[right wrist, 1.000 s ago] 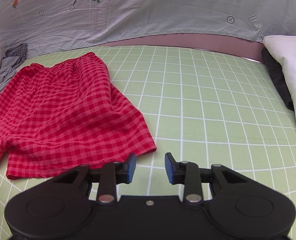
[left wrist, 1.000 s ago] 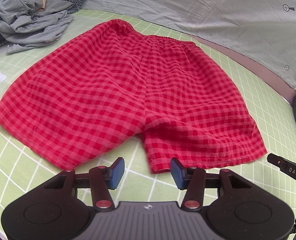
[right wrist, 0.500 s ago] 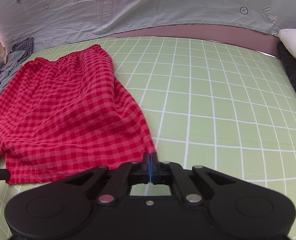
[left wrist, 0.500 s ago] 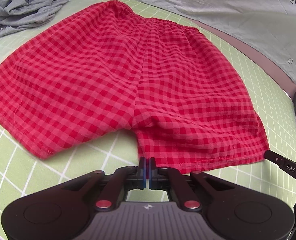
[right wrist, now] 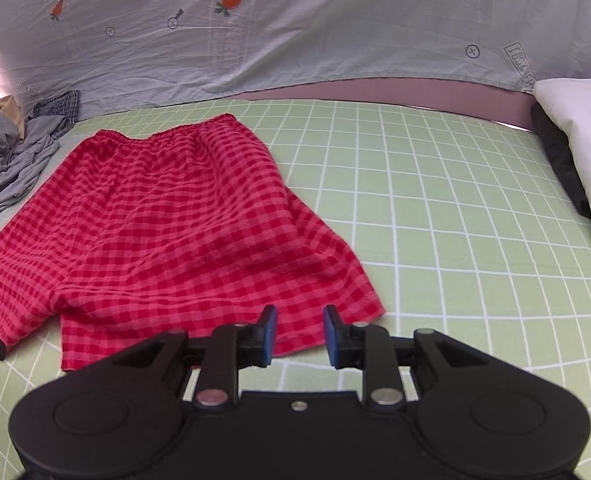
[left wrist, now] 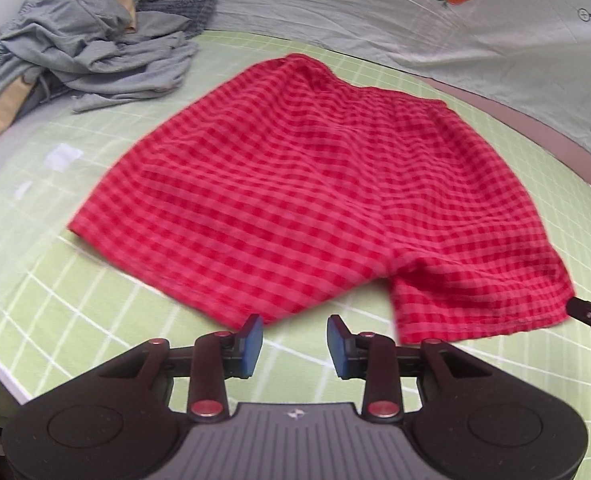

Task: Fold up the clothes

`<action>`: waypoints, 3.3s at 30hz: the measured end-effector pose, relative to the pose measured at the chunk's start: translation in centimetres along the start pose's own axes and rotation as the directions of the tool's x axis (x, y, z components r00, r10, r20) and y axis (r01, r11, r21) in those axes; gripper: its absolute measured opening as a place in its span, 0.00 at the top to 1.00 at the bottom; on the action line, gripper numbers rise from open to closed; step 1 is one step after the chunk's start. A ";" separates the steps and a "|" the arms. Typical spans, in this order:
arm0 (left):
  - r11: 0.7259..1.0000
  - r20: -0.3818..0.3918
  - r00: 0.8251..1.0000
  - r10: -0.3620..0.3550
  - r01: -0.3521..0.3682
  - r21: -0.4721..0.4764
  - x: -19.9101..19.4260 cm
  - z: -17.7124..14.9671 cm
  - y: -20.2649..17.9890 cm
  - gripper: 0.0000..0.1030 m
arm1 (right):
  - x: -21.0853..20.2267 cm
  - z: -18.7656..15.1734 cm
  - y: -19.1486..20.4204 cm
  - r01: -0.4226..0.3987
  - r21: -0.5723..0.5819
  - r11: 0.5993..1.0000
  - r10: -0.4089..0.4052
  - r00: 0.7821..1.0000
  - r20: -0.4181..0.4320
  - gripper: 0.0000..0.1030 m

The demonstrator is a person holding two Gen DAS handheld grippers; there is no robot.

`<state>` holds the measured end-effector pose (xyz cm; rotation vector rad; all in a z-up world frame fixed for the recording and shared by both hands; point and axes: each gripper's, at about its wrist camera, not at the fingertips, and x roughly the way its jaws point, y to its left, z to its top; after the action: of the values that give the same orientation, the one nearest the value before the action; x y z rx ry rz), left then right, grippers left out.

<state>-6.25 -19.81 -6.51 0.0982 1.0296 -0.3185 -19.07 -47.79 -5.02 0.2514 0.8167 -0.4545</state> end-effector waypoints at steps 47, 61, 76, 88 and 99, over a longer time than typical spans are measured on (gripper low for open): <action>0.897 -0.116 0.987 -0.114 0.153 0.415 8.7 9.3 16.4 0.46 | 5.9 0.1 25.7 0.113 0.144 0.983 -0.106 0.993 -0.061 0.72; 0.900 -0.117 0.986 -0.117 0.155 0.407 9.1 9.5 16.6 0.39 | 2.9 0.5 24.4 0.071 0.225 0.972 -0.074 0.997 0.006 1.00; 0.911 -0.113 0.988 -0.105 0.141 0.387 9.0 9.5 16.4 0.37 | 0.9 -2.1 21.0 0.157 0.291 0.944 -0.137 0.987 -0.088 0.88; 0.920 -0.110 0.989 -0.095 0.129 0.369 8.7 9.1 16.5 0.37 | 3.8 -1.9 20.5 -0.061 0.413 0.909 0.076 0.997 -0.022 0.66; 0.932 -0.110 0.990 -0.087 0.120 0.343 8.5 8.8 17.2 0.37 | 3.2 -1.8 20.1 0.050 0.421 0.906 0.002 0.993 -0.121 0.91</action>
<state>10.27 -7.33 -10.41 0.3838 1.0642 -0.5974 -8.67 -30.46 -7.71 0.6790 0.8320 -0.6447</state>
